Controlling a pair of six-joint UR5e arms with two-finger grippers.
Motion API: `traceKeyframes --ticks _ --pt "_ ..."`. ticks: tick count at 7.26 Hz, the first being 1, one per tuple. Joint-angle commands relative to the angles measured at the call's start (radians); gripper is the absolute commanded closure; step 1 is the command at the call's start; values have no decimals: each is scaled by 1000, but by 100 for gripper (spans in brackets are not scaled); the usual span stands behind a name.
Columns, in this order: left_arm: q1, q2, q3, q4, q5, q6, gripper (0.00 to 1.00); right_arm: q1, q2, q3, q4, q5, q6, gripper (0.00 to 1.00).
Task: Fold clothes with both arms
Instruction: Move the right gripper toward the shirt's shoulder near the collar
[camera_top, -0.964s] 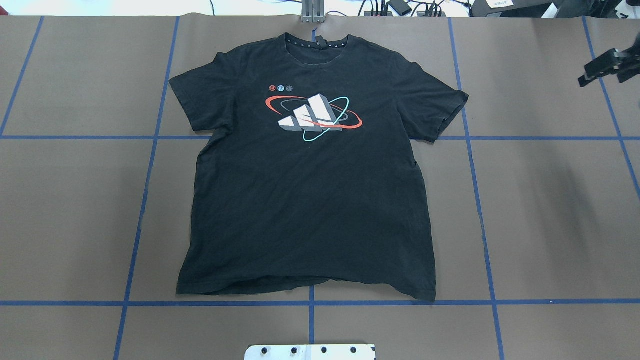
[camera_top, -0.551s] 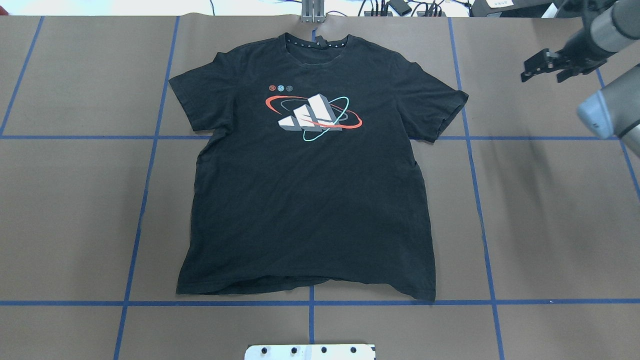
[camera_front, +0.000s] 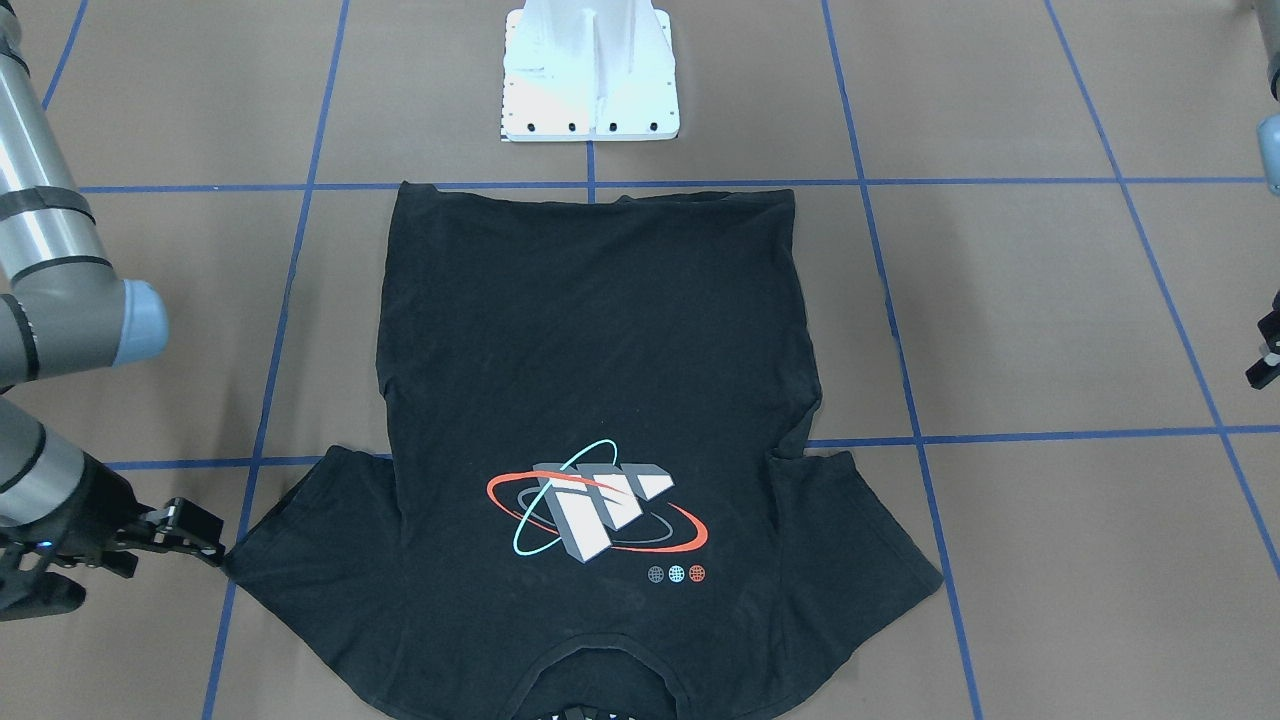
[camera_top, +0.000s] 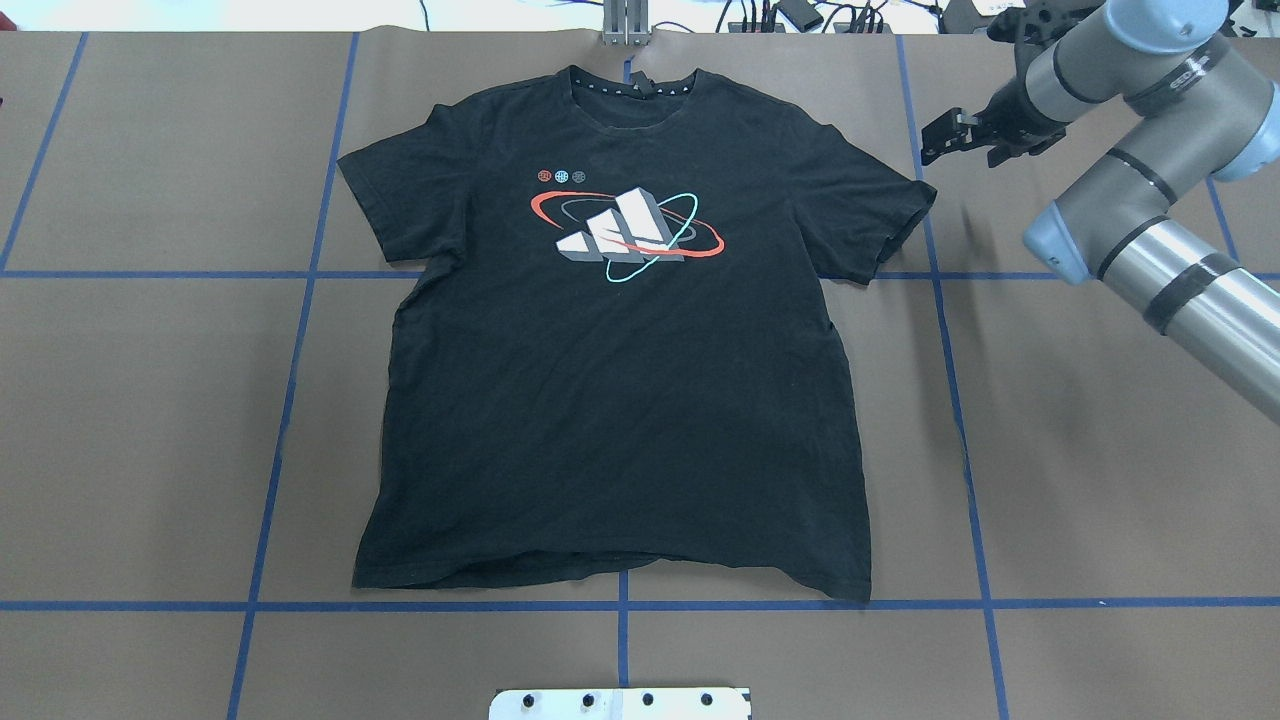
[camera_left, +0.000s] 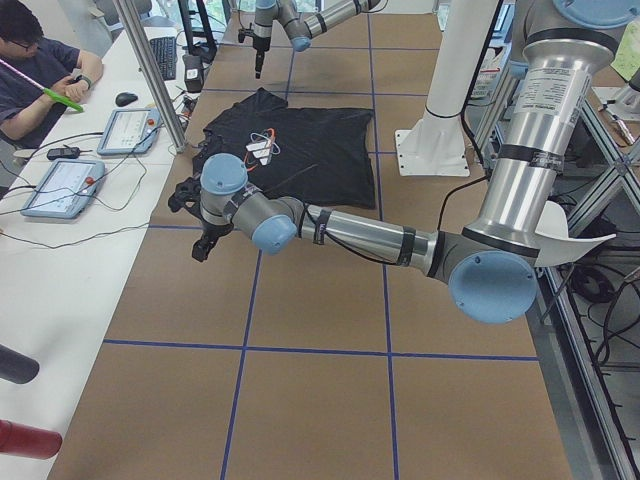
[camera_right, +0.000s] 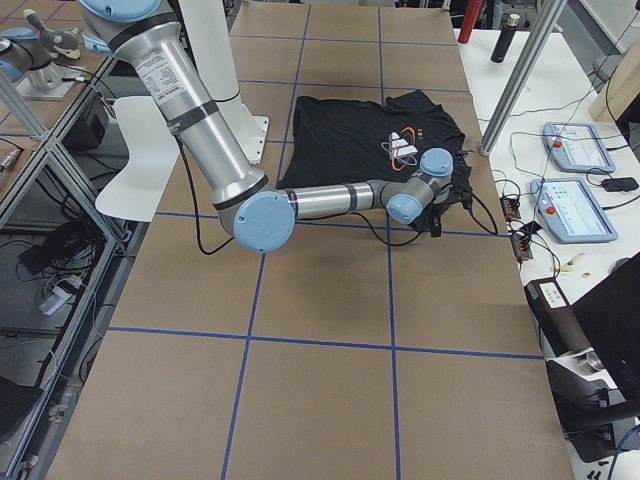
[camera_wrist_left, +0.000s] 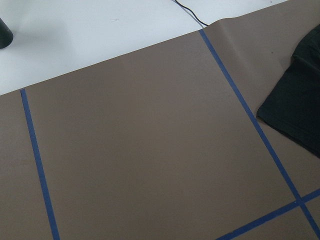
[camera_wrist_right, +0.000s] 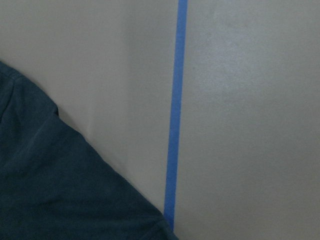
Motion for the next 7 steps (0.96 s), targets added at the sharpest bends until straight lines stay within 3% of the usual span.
traceKeyframes --ticks 1,2,3,7 --pt "1 0 1 1 0 -2 0 -26 12 -53 73 -27 10 17" --pt "2 0 1 0 0 -2 0 -28 12 -54 73 -27 10 34" --pt "7 0 1 0 0 -8 0 -35 11 -56 73 -27 8 44" --pt "8 -3 2 0 0 -8 0 -49 12 -74 79 -50 -1 47"
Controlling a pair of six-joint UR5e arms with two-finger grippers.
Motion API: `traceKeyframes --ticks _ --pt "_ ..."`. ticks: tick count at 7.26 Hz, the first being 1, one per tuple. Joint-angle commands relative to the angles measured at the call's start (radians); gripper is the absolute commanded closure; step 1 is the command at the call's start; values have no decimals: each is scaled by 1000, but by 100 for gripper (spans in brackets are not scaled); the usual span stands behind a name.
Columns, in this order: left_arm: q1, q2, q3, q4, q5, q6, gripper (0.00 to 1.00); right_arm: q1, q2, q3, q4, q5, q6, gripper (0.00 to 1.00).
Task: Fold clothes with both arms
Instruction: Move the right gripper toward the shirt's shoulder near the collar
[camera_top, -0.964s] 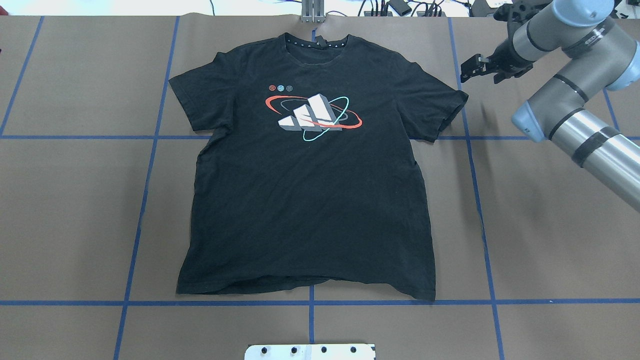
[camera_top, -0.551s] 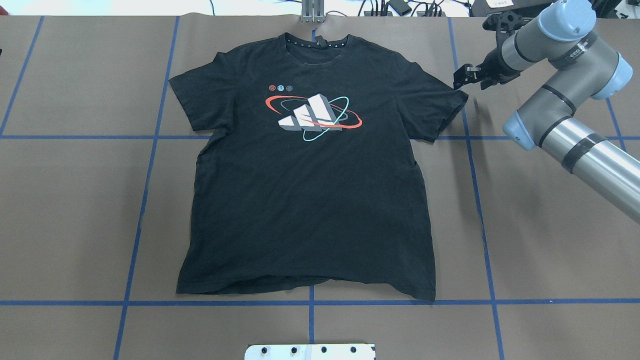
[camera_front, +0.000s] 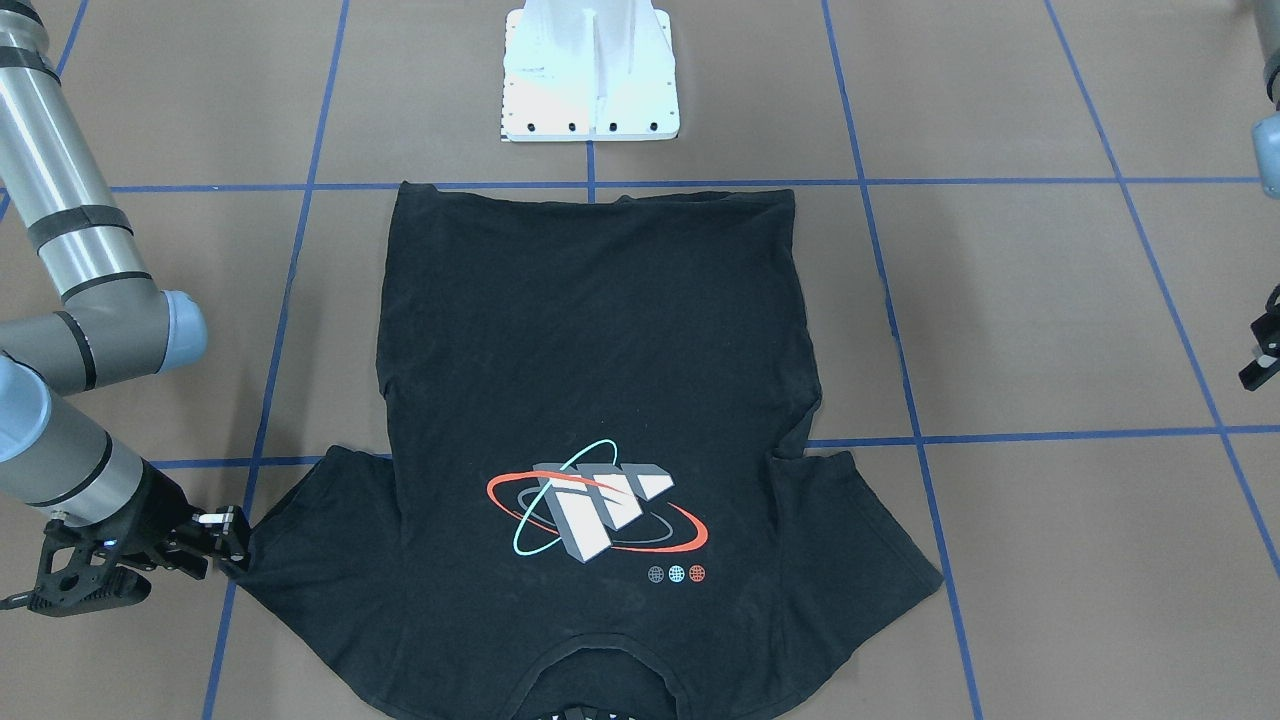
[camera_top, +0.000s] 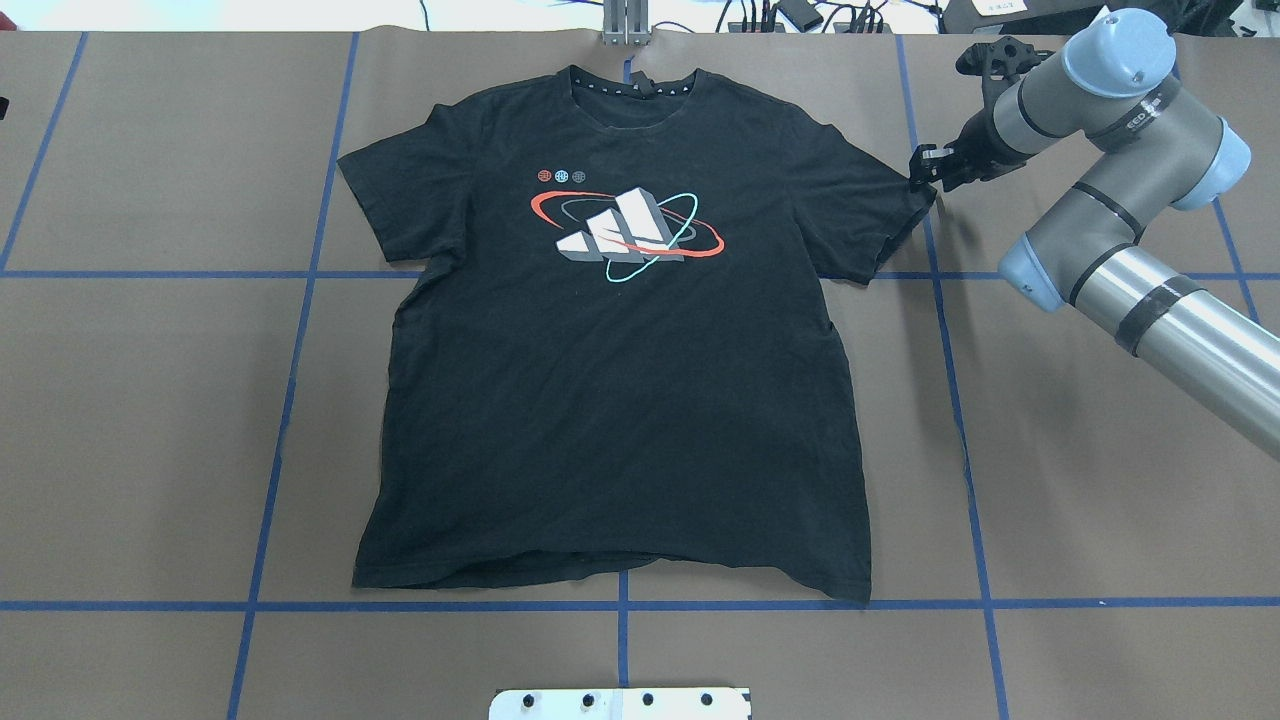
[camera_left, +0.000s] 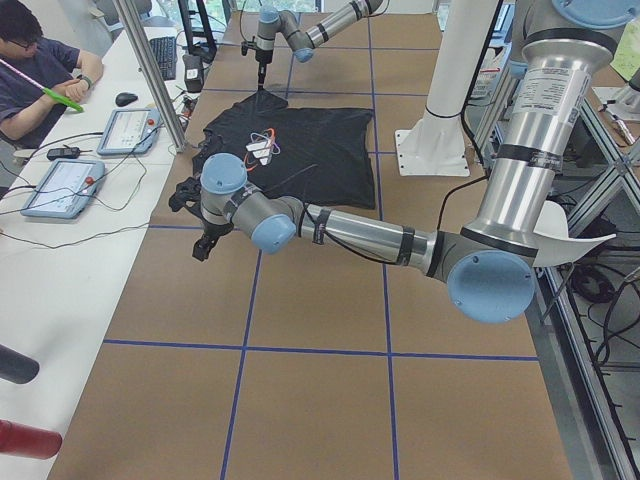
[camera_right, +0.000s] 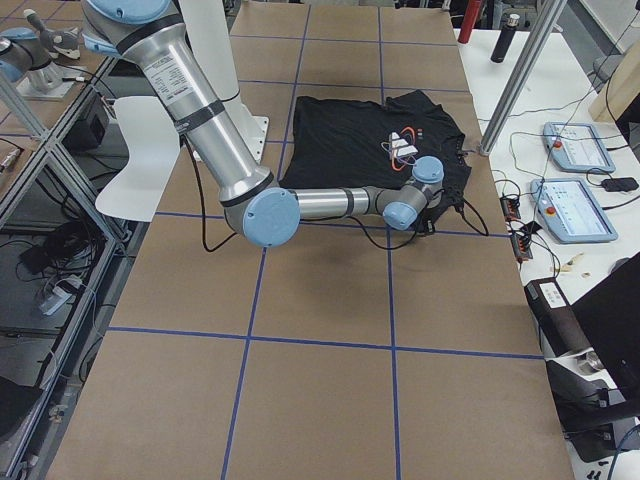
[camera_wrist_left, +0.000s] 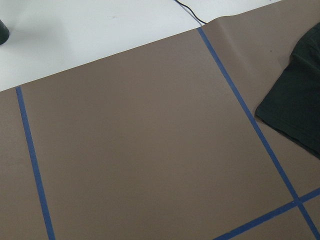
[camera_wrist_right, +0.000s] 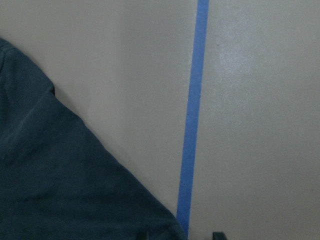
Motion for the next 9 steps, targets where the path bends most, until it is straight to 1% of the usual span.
traceKeyframes --ticks 1,2,3,4,6,7,9 --pt "1 0 0 1 0 0 0 -6 -1 -9 3 -10 -2 47" --pt "1 0 0 1 0 0 0 -9 1 -15 3 -24 -2 47" --pt "1 0 0 1 0 0 0 -9 7 -15 3 -24 -2 54" --pt "1 0 2 1 0 0 0 -9 10 -16 2 -24 -2 69" --pt "1 0 0 0 0 0 0 -9 16 -15 2 -24 -2 95" --pt "1 0 0 0 0 0 0 -8 16 -15 2 -24 -2 100" --pt "1 0 0 0 0 0 0 -3 16 -3 2 -22 5 100"
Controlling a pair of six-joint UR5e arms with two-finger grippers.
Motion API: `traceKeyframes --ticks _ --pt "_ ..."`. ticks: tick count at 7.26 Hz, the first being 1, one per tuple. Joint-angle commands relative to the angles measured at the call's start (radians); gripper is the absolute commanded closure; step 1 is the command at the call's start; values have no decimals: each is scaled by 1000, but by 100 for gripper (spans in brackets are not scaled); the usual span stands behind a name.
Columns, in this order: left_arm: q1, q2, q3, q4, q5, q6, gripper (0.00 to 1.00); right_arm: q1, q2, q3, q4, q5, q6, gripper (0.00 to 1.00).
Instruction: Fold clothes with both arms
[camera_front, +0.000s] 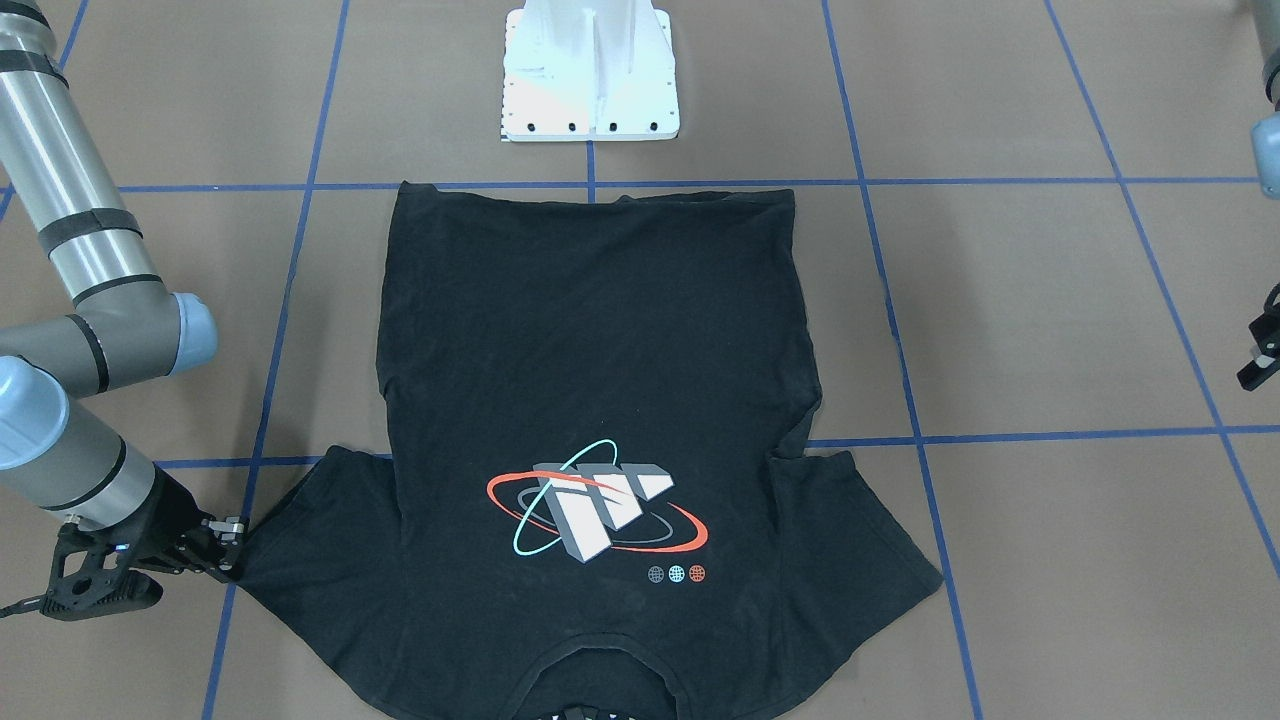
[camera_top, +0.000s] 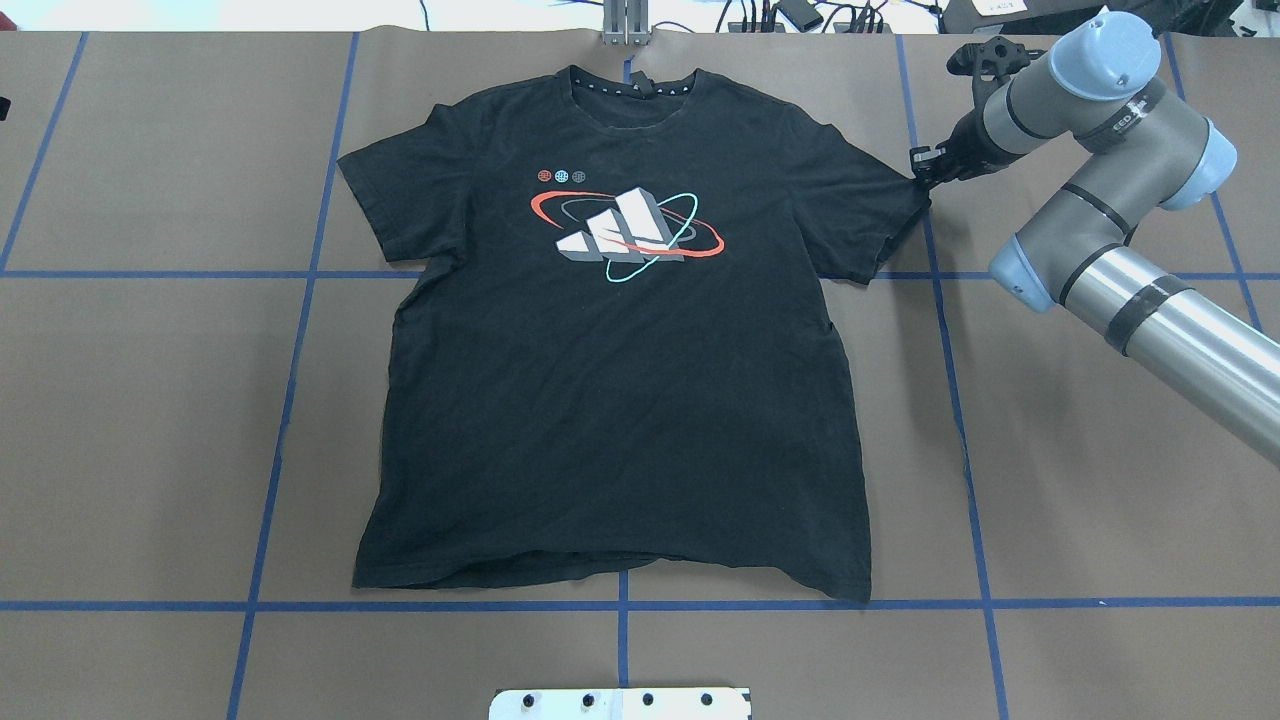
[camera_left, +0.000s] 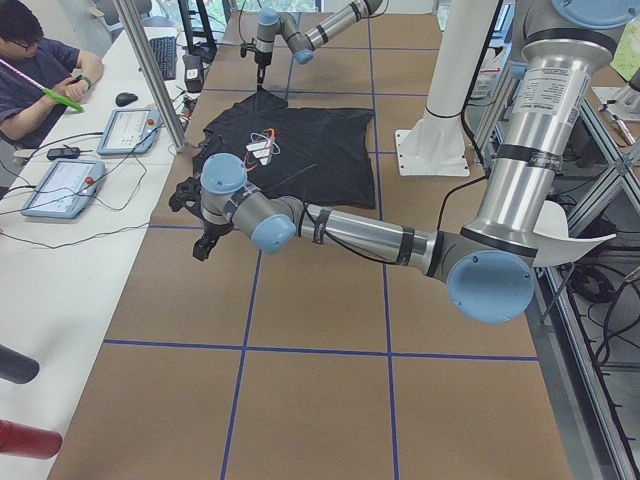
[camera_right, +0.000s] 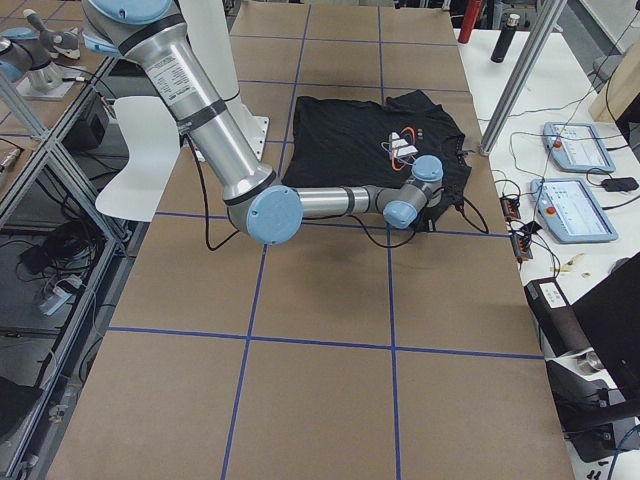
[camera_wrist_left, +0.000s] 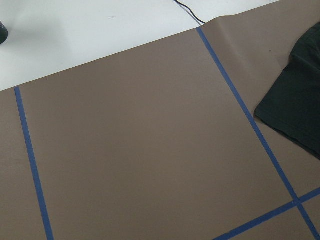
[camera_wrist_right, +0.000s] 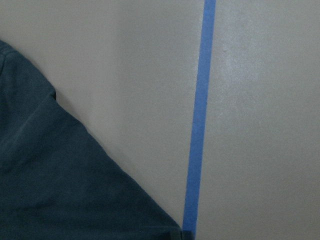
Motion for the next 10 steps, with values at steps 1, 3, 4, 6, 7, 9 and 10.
traceKeyframes --ticks 1,3,4,6,7,9,10 --pt "0 0 0 -1 -2 -2 0 8 13 23 -5 3 13 100" --pt "2 0 0 -1 0 -8 0 3 86 27 -34 6 114 100" --pt "2 0 0 -1 0 -8 0 -19 146 30 -114 3 148 100" --pt "6 0 -2 -1 0 -9 0 -61 253 31 -236 -38 256 100" --pt "8 0 -3 -1 -2 -18 0 -82 299 28 -295 -86 299 100" --pt "8 0 -3 -4 -2 -18 0 -115 364 -5 -325 -137 349 100" --pt "8 0 -6 -4 -2 -20 0 -144 387 -31 -325 -173 369 100"
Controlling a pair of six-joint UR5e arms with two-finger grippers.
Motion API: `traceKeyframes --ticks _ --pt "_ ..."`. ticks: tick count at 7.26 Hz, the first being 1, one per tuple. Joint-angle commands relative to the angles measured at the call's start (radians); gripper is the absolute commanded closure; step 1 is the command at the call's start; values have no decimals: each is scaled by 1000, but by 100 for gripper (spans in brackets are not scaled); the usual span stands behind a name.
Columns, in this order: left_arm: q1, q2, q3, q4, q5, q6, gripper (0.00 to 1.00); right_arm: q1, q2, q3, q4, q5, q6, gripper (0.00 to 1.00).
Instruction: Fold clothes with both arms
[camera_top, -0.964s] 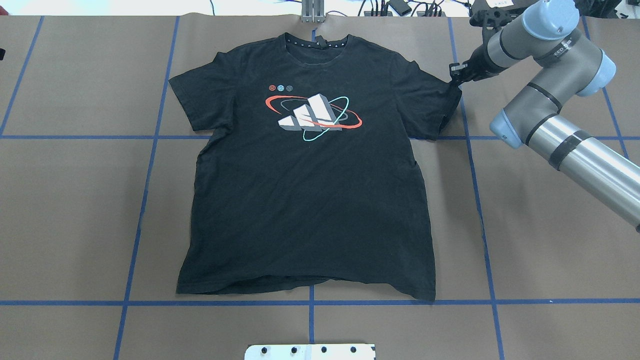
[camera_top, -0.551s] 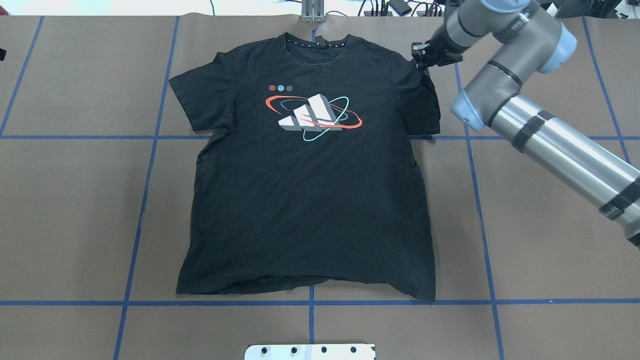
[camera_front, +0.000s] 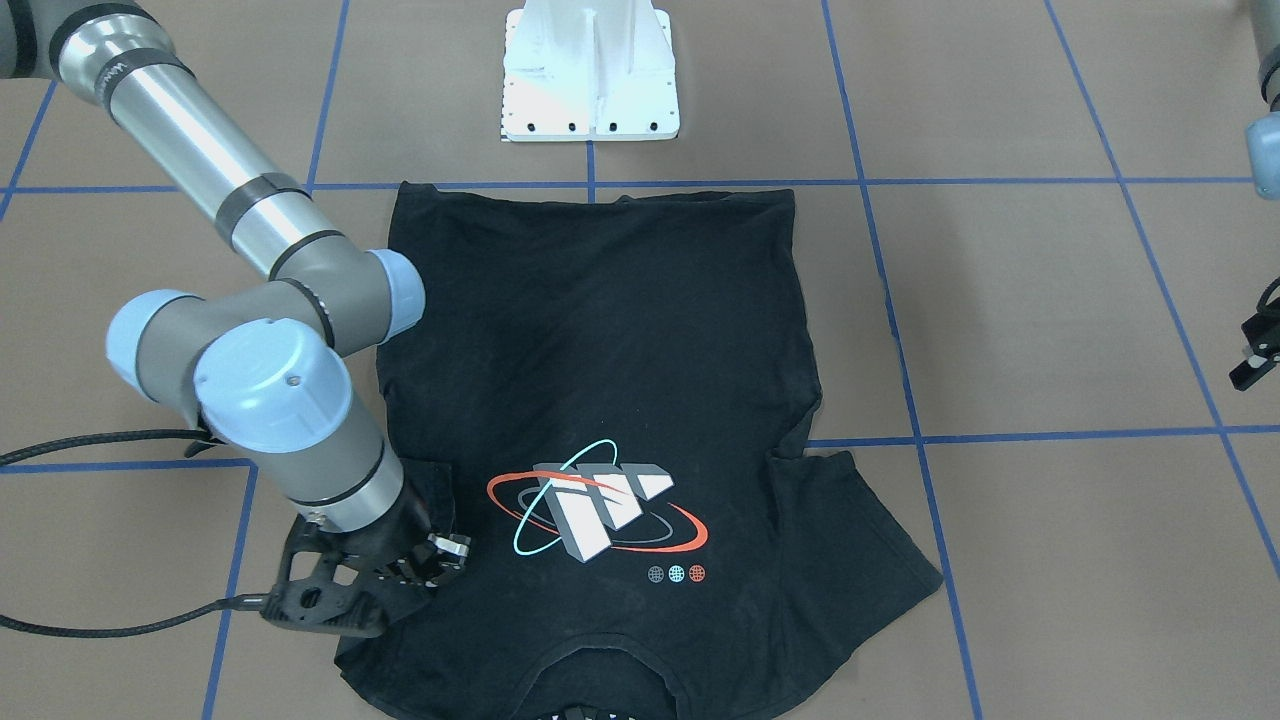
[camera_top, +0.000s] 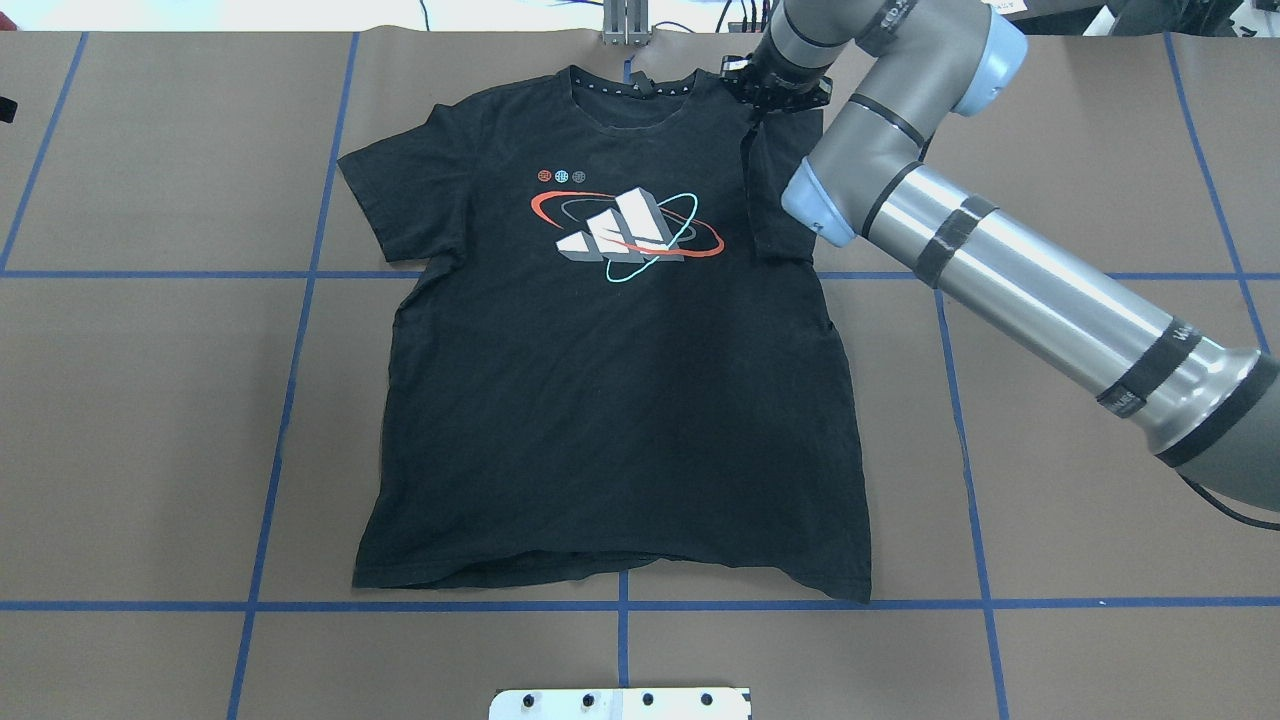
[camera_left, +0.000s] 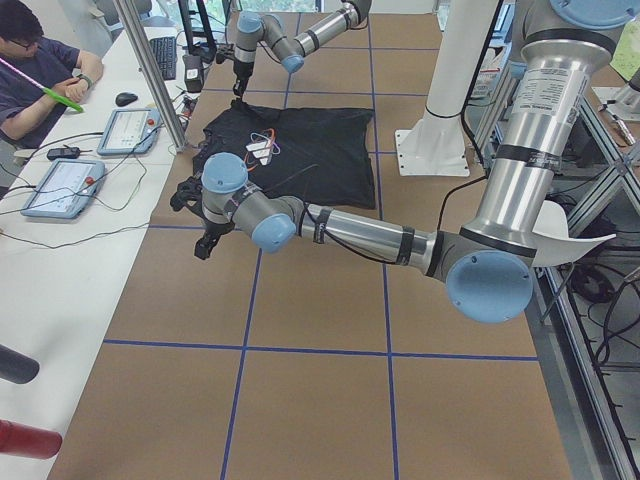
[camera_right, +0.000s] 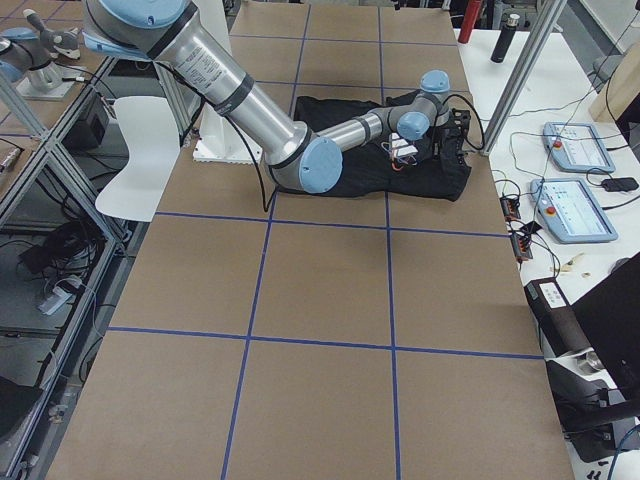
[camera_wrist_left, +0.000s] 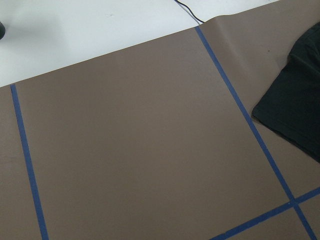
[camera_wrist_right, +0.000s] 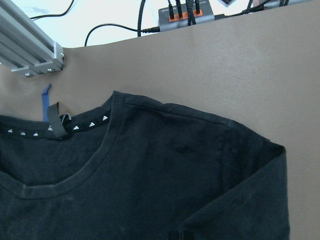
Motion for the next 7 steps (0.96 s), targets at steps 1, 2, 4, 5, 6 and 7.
traceKeyframes --ticks 1,2,4,5,6,7 --pt "0 0 -2 -1 0 -2 0 -66 43 -39 -5 -85 33 100" --pt "0 0 -1 -1 0 -2 0 -87 43 -41 -5 -101 33 100" --pt "0 0 -1 -1 0 -2 0 -101 46 -41 -4 -124 35 100" --pt "0 0 -1 -1 0 -2 0 -101 46 -43 -2 -124 35 100" --pt "0 0 -1 -1 0 -2 0 -106 48 -41 0 -127 36 12" --pt "0 0 -1 -1 0 -2 0 -109 52 -43 0 -148 86 0"
